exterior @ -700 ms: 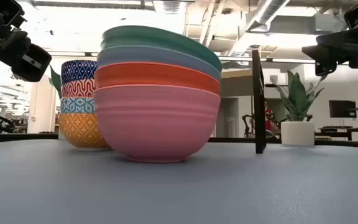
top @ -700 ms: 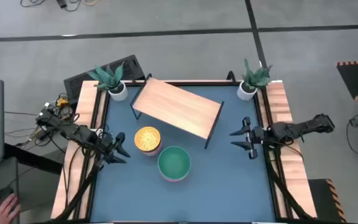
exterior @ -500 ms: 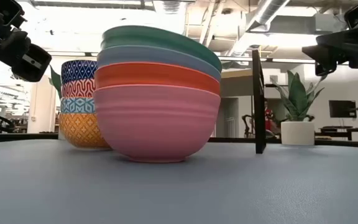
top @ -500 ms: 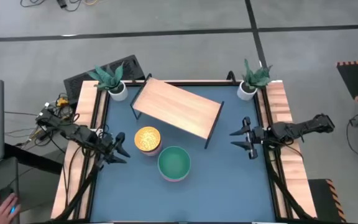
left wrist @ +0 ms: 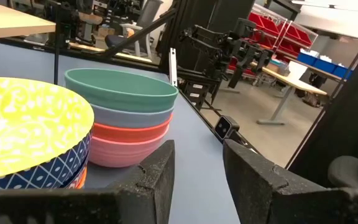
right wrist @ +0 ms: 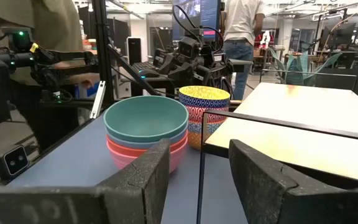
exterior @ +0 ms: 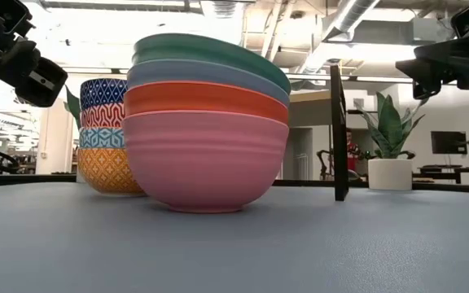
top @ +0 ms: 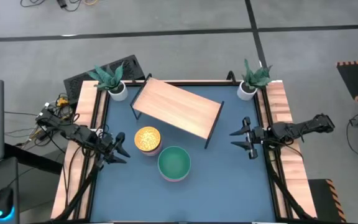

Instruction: Place and stack bowls onto a shelf

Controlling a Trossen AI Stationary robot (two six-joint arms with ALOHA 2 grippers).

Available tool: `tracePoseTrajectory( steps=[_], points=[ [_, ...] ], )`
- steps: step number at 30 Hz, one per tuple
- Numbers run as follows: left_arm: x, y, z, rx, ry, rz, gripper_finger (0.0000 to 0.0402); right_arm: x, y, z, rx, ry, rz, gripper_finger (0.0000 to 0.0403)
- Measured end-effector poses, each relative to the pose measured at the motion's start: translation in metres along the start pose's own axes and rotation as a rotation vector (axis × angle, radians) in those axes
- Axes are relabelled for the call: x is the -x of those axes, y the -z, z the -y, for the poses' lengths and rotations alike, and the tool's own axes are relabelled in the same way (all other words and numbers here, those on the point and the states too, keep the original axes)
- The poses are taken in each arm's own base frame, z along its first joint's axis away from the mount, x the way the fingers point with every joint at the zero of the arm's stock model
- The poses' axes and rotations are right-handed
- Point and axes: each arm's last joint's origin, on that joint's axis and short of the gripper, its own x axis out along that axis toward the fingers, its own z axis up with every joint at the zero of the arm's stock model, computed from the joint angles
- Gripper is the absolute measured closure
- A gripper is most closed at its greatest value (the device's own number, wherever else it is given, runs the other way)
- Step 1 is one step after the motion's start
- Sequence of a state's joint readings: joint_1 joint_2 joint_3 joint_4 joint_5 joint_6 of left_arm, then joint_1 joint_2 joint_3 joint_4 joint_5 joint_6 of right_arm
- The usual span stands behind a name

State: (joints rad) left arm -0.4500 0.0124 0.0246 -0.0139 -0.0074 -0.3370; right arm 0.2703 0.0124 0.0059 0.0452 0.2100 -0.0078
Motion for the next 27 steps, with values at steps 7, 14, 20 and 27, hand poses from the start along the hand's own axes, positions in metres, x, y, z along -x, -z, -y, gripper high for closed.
tracePoseTrajectory(
  steps=[7,14,20,27],
  points=[
    [0.0000,0.0000,0.0000,0.000,0.000,0.000,0.0281,0.0000,0.0000,0.0000,0.000,0.000,0.000,0.0212],
    [0.0000,0.0000,0.0000,0.000,0.000,0.000,0.0281,0.0000,0.0000,0.0000,0.000,0.000,0.000,0.0212],
    [0.0000,0.0000,0.0000,0.000,0.000,0.000,0.0281,0.0000,0.0000,0.0000,0.000,0.000,0.000,0.0212],
    [0.0000,-0.0007,-0.0008,0.016,-0.032,0.015,0.0281,0.0000,0.0000,0.0000,0.000,0.000,0.000,0.0212]
  ],
)
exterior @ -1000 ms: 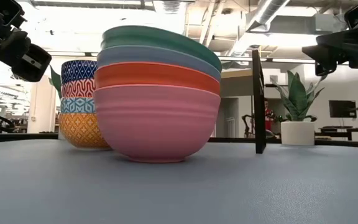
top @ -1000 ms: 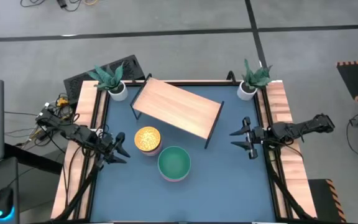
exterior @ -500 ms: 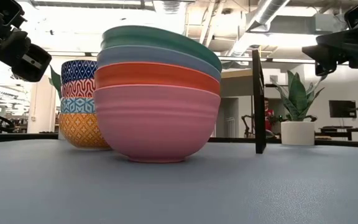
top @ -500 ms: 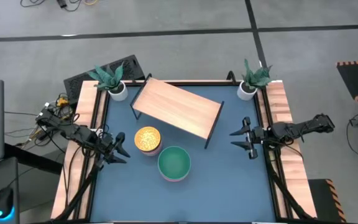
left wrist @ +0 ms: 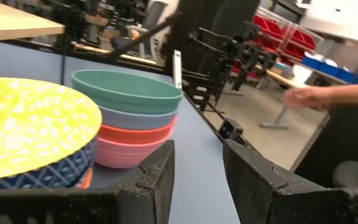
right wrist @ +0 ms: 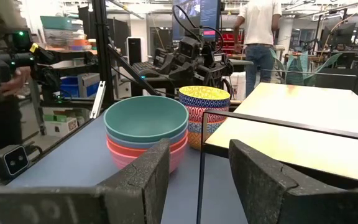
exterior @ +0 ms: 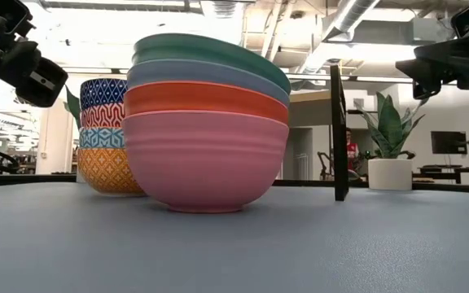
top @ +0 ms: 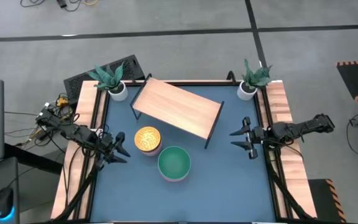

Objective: Place and stack bowls onto a shelf
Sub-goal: Put the green bowl on the shelf

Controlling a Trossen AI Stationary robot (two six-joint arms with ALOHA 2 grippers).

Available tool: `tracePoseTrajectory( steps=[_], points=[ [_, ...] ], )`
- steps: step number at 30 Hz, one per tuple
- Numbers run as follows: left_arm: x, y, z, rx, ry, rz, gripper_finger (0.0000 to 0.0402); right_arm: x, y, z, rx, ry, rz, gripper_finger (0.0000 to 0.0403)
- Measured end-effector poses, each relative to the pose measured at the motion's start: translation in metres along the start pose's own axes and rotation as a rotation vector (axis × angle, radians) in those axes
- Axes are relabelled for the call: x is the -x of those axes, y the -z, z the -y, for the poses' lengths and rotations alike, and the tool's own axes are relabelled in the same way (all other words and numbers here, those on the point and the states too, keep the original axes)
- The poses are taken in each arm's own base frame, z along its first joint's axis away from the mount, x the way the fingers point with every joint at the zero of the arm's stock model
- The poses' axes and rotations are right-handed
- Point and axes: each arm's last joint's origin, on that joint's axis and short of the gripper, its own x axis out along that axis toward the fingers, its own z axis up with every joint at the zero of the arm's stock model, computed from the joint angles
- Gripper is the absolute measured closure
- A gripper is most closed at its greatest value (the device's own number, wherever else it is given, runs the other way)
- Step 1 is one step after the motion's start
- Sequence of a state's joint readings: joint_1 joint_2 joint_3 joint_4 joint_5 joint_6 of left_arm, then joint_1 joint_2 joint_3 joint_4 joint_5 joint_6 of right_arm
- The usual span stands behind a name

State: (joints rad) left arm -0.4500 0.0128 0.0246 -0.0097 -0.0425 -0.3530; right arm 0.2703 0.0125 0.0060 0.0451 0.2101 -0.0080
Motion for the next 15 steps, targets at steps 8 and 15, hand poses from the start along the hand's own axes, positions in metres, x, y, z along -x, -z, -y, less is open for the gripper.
tracePoseTrajectory(
  steps=[8,15],
  points=[
    [0.0001,-0.0020,-0.0018,0.013,-0.076,0.043,0.0281,0.0000,0.0000,0.0000,0.000,0.000,0.000,0.0212],
    [0.0020,-0.0074,-0.0084,0.160,-0.316,0.192,0.0281,0.0000,0.0000,-0.0001,0.078,-0.002,0.000,0.0212]
  ],
)
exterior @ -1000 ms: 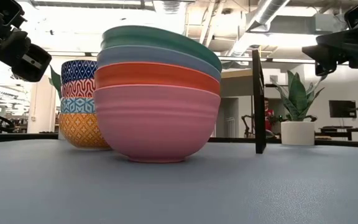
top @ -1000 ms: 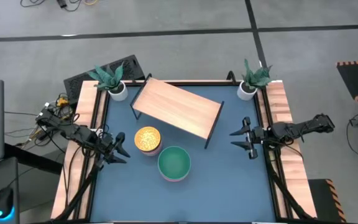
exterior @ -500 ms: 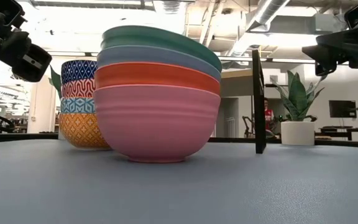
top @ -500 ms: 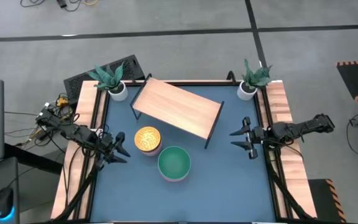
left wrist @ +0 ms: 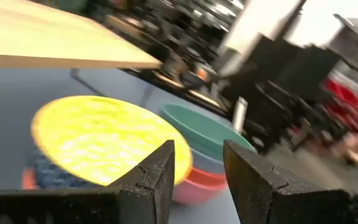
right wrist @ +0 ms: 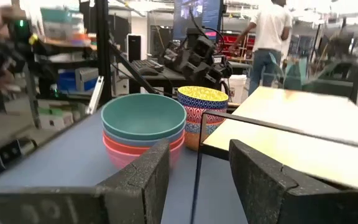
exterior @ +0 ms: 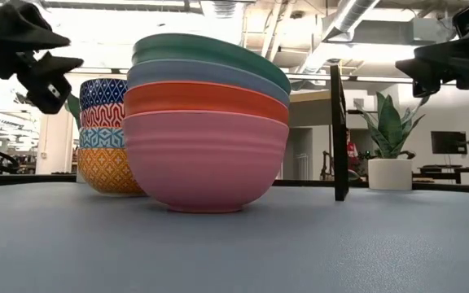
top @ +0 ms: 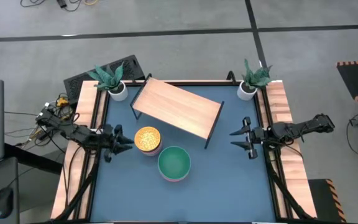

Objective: Place and stack bowls onto a shelf
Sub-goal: Put the green bowl on the shelf

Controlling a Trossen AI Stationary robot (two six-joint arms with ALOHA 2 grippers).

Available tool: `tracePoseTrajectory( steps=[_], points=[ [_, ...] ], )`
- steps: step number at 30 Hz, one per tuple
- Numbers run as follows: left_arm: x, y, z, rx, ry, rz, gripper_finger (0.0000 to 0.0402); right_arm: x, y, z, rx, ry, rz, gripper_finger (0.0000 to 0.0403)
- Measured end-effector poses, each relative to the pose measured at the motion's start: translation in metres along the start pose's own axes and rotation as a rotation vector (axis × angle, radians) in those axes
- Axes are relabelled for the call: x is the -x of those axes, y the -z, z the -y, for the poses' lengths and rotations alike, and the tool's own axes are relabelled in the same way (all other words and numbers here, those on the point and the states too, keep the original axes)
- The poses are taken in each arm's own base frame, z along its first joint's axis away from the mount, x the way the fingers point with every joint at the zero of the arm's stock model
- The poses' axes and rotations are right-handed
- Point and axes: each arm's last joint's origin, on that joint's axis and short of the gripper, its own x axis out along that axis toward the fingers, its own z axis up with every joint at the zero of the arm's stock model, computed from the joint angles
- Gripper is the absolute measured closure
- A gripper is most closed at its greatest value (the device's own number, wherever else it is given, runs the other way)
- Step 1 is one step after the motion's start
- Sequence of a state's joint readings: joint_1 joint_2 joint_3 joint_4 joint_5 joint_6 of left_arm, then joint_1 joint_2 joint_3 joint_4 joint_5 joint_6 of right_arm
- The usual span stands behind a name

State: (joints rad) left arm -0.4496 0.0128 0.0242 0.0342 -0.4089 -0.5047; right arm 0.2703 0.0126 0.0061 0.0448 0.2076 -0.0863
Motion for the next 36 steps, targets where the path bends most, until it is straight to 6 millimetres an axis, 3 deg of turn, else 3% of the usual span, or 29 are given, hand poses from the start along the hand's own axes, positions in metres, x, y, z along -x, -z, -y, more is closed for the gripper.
tracePoseTrajectory(
  steps=[10,19,28,36],
  points=[
    [0.001,-0.006,-0.005,0.337,-0.183,0.181,0.0281,0.000,0.000,0.000,0.079,-0.003,0.000,0.0212],
    [0.002,-0.007,-0.008,0.310,-0.287,0.244,0.0281,0.000,-0.001,0.000,0.073,0.000,0.013,0.0212],
    [0.004,-0.010,-0.010,0.302,-0.379,0.330,0.0281,0.002,-0.018,0.007,-0.318,0.171,0.194,0.0212],
    [0.005,-0.025,0.000,0.494,-0.183,0.420,0.0281,0.003,-0.018,0.008,-0.450,0.195,0.214,0.0212]
  ],
)
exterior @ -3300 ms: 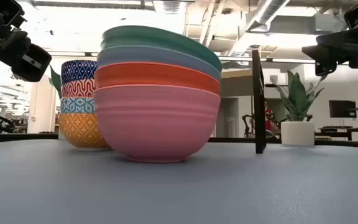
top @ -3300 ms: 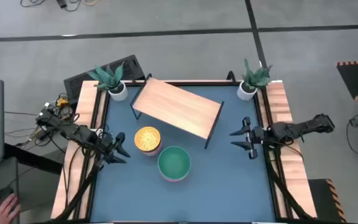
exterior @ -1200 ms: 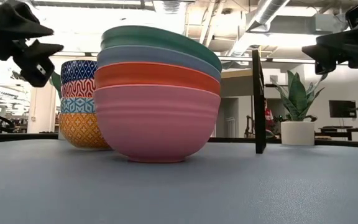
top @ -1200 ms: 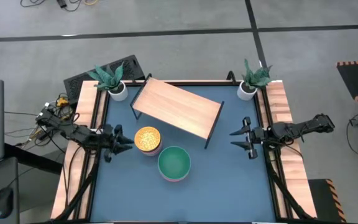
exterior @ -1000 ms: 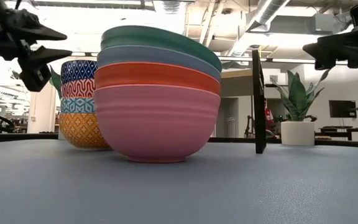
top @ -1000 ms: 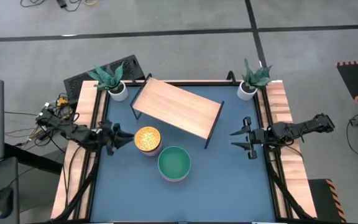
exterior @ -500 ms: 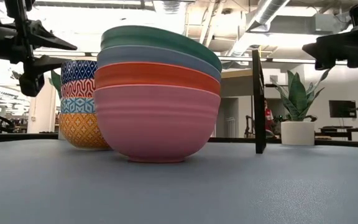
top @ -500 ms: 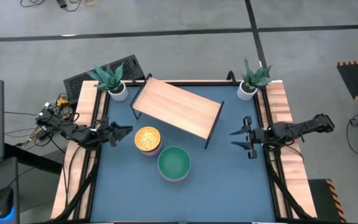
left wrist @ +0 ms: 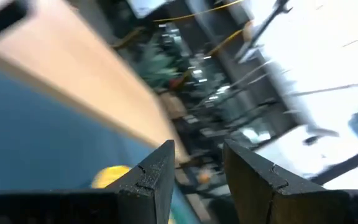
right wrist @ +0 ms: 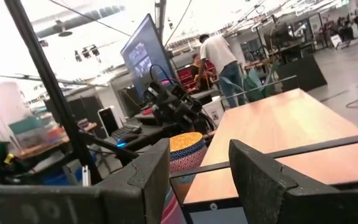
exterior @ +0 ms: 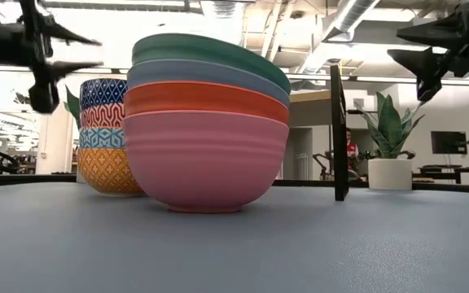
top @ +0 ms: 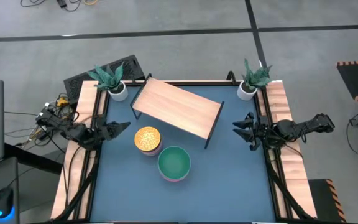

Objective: Place and stack bowls onto a shelf
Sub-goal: Put the green bowl on the shelf

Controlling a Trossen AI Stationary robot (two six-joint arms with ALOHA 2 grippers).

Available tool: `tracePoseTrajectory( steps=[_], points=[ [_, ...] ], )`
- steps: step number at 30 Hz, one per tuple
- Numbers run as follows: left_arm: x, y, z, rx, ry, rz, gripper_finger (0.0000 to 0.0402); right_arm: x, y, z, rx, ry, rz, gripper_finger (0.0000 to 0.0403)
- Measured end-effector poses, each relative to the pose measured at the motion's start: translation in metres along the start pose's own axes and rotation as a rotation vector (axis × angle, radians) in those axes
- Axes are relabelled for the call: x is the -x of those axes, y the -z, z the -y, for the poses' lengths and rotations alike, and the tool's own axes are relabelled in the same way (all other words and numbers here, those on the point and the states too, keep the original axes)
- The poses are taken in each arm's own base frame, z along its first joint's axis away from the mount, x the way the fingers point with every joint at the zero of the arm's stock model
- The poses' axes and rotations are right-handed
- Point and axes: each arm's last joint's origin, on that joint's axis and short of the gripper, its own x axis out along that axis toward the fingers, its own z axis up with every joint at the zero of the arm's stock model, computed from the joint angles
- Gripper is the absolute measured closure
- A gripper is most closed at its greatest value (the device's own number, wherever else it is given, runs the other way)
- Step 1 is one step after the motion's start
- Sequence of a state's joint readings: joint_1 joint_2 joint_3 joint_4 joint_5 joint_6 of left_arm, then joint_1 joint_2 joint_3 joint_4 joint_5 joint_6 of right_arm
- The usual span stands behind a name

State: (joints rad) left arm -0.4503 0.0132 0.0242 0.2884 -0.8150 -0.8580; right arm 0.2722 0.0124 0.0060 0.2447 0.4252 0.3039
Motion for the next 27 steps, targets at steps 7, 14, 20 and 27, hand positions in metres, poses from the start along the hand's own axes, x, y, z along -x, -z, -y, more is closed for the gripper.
tracePoseTrajectory(
  steps=[7,14,20,27],
  points=[
    [-0.002,-0.023,0.030,0.078,0.066,0.048,0.0281,0.000,-0.001,0.000,-0.069,0.022,0.020,0.0212],
    [-0.019,-0.045,0.083,-0.087,0.059,0.064,0.0281,0.001,-0.023,-0.004,-0.205,0.009,0.176,0.0212],
    [-0.045,-0.052,0.135,-0.290,0.009,-0.011,0.0281,0.005,-0.055,-0.013,-0.187,-0.012,0.257,0.0212],
    [-0.068,-0.049,0.172,-0.388,-0.200,-0.313,0.0281,0.006,-0.064,-0.015,-0.140,-0.009,0.271,0.0212]
  ],
)
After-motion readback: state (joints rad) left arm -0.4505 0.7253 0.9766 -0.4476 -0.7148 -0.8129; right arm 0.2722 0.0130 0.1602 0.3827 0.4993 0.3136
